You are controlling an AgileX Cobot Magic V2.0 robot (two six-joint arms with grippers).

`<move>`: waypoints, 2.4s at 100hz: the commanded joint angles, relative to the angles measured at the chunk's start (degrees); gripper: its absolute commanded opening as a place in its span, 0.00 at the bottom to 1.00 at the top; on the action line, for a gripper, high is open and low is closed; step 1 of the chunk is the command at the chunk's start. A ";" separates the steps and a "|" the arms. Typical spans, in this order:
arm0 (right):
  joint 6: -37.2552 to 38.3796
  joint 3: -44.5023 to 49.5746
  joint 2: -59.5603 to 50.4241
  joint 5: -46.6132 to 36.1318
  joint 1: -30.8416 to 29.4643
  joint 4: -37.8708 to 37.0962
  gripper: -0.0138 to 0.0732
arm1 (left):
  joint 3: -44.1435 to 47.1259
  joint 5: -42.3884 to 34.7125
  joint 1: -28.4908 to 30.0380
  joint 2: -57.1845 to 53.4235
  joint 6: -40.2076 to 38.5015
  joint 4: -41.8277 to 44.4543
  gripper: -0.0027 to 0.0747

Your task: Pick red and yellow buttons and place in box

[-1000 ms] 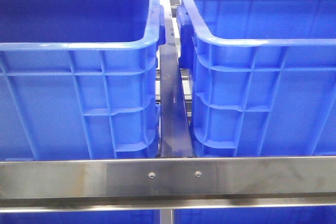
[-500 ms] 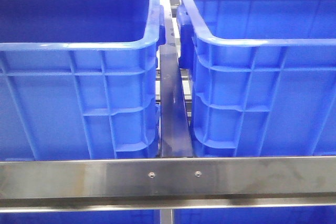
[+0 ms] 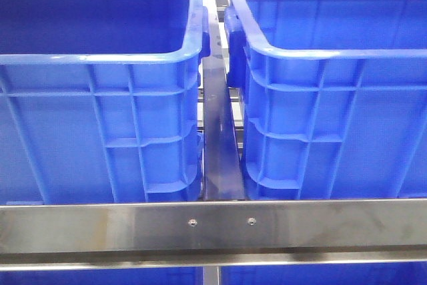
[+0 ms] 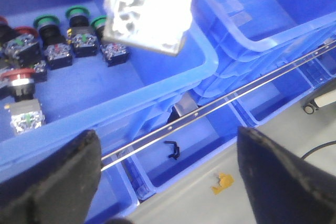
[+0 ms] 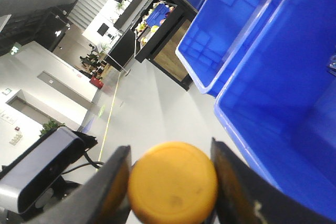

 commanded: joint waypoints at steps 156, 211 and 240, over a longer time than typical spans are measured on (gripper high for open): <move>2.57 -2.10 -2.63 10.47 -26.10 1.58 0.25 | -1.45 -1.85 -0.27 -0.68 -17.84 21.72 0.01; 12.05 -0.94 0.08 1.11 -47.53 -6.22 0.25 | -1.45 -1.85 -0.27 -0.68 -17.84 21.72 0.01; 15.20 -0.94 7.97 -0.13 -52.58 -6.42 0.25 | -1.45 -1.85 -0.27 -0.68 -17.84 21.72 0.01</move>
